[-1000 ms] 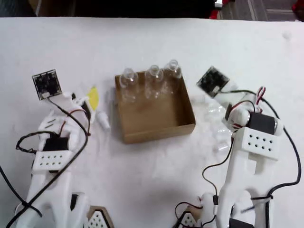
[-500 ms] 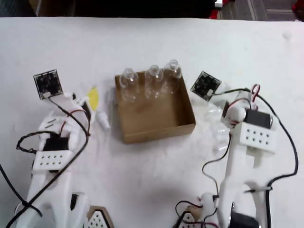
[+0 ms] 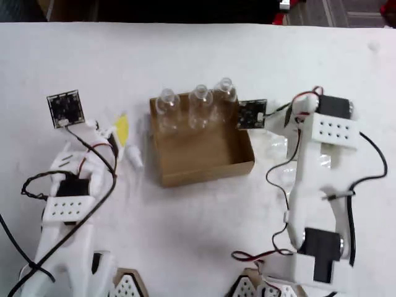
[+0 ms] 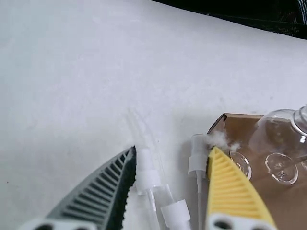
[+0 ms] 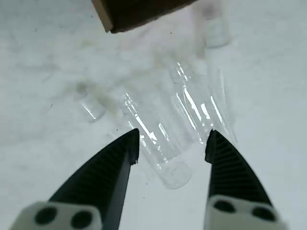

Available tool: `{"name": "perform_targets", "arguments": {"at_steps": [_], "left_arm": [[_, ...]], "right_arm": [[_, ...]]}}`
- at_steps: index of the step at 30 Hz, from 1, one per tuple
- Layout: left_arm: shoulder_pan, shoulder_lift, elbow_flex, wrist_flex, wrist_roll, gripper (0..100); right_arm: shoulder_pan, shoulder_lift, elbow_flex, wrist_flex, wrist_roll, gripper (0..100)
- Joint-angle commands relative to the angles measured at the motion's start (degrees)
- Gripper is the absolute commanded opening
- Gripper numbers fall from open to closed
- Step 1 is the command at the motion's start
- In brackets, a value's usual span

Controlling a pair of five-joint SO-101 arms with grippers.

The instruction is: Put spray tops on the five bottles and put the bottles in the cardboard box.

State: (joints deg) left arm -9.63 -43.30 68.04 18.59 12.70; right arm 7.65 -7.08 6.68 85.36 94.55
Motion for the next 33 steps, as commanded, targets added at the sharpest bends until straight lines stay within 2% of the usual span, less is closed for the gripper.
{"name": "perform_targets", "arguments": {"at_steps": [1, 7, 17, 24, 33], "left_arm": [[-0.2, -0.7, -0.5, -1.6, -0.6, 23], [-0.2, -0.7, -0.5, -1.7, -0.6, 23], [-0.2, -0.7, -0.6, -1.7, -0.7, 23], [-0.2, -0.7, -0.6, -1.7, -0.7, 23], [-0.2, -0.7, -0.6, -1.7, -0.7, 23]], "right_arm": [[-2.8, 2.9, -3.2, 1.5, 3.5, 19.8], [-4.9, 9.5, -3.3, -1.4, 6.3, 19.8], [-3.3, 16.7, -3.4, -9.6, 8.3, 19.8], [-1.8, 19.1, -3.7, -10.4, 12.2, 19.8], [-0.5, 24.3, -7.4, -11.5, 11.9, 19.8]]}}
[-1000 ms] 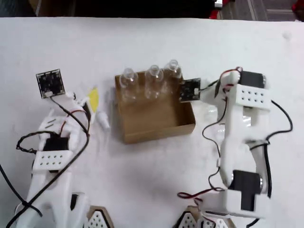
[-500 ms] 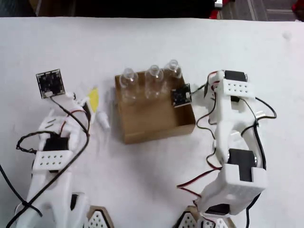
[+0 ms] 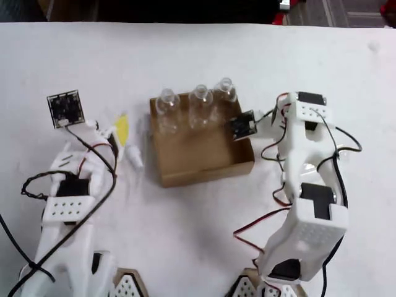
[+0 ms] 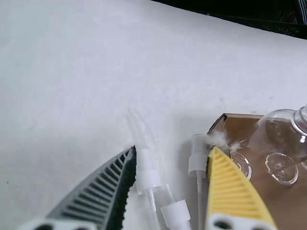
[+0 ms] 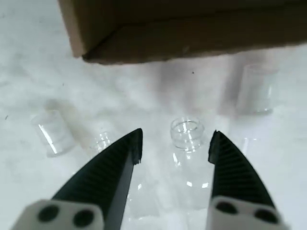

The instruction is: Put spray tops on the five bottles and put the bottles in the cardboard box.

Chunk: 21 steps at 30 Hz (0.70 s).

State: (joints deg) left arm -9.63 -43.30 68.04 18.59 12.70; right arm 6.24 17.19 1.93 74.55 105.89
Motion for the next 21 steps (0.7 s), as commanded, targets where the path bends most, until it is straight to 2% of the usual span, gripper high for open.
{"name": "perform_targets", "arguments": {"at_steps": [1, 21], "left_arm": [[-0.2, -0.7, -0.6, -1.7, -0.7, 23], [-0.2, -0.7, -0.6, -1.7, -0.7, 23]], "right_arm": [[0.9, 0.4, -2.6, -0.7, 0.6, 19.8], [0.8, 4.2, -2.9, -3.6, 0.4, 19.7]]}}
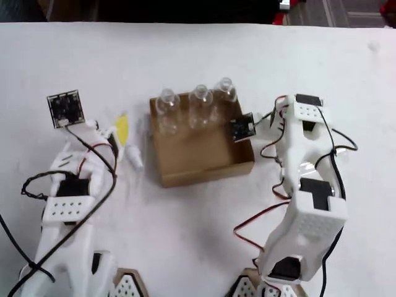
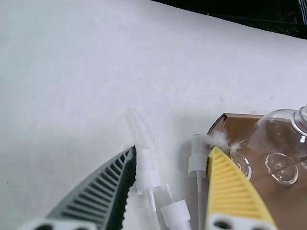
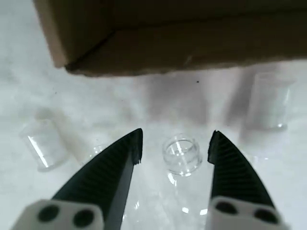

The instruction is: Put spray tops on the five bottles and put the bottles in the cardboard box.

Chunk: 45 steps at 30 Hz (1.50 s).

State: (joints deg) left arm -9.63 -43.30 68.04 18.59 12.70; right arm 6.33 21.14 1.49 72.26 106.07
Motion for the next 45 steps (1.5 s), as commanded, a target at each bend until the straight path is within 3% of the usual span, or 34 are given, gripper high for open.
{"name": "perform_targets", "arguments": {"at_steps": [1, 45], "left_arm": [[-0.2, -0.7, -0.7, -1.7, -0.7, 23], [-0.2, -0.6, -0.7, -1.8, -0.7, 23]], "right_arm": [[0.8, 0.4, -2.5, -1.2, 0.3, 19.7], [1.5, 0.2, -5.6, 0.0, 4.0, 19.7]]}}
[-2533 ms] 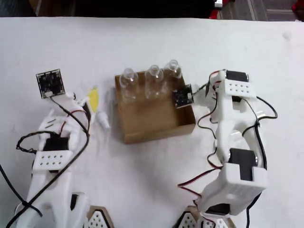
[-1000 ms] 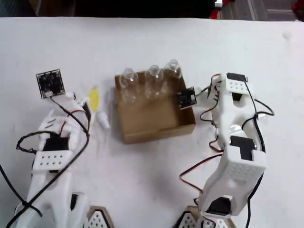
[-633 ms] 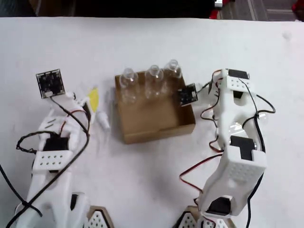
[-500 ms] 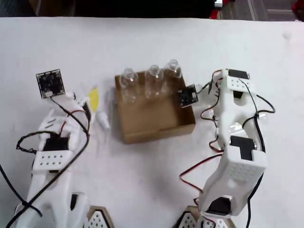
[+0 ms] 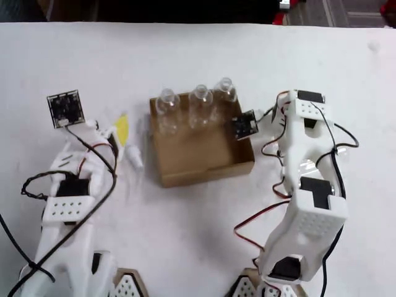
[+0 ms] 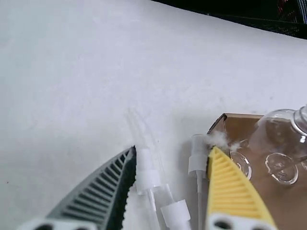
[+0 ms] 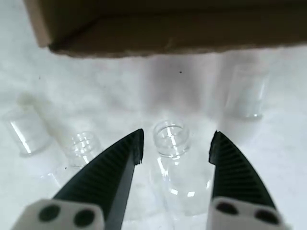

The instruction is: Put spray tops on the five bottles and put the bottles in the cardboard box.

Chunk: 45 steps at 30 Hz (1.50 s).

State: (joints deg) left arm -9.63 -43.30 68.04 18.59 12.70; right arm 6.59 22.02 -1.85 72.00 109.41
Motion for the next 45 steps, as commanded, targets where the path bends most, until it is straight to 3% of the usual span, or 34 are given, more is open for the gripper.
{"name": "perform_targets", "arguments": {"at_steps": [1, 7, 12, 26, 34, 41, 45], "left_arm": [[-0.2, -0.6, -0.7, -1.8, -0.7, 23], [-0.2, -0.6, -0.7, -1.8, -0.7, 23], [-0.2, -0.6, -0.7, -1.8, -0.7, 23], [-0.2, -0.6, -0.7, -1.8, -0.7, 23], [-0.2, -0.6, -0.8, -1.8, -0.7, 23], [-0.4, -0.7, -0.6, -1.8, -0.7, 23], [-0.3, -0.7, -0.5, -1.8, -0.7, 23]], "right_arm": [[1.3, -0.7, -2.3, 0.2, 0.6, 19.7], [1.3, -0.7, -2.2, 0.2, 0.6, 18.1], [1.2, -0.7, -2.2, 0.2, 0.5, 6.7], [0.9, -1.4, -2.5, -1.8, 0.3, 7.3], [-1.5, -11.4, -5.1, -0.9, -18.4, 7.3], [-7.0, -27.9, -5.3, 13.1, -26.1, 3.3], [-9.4, -35.9, -5.0, 14.8, -31.1, 2.2]]}}
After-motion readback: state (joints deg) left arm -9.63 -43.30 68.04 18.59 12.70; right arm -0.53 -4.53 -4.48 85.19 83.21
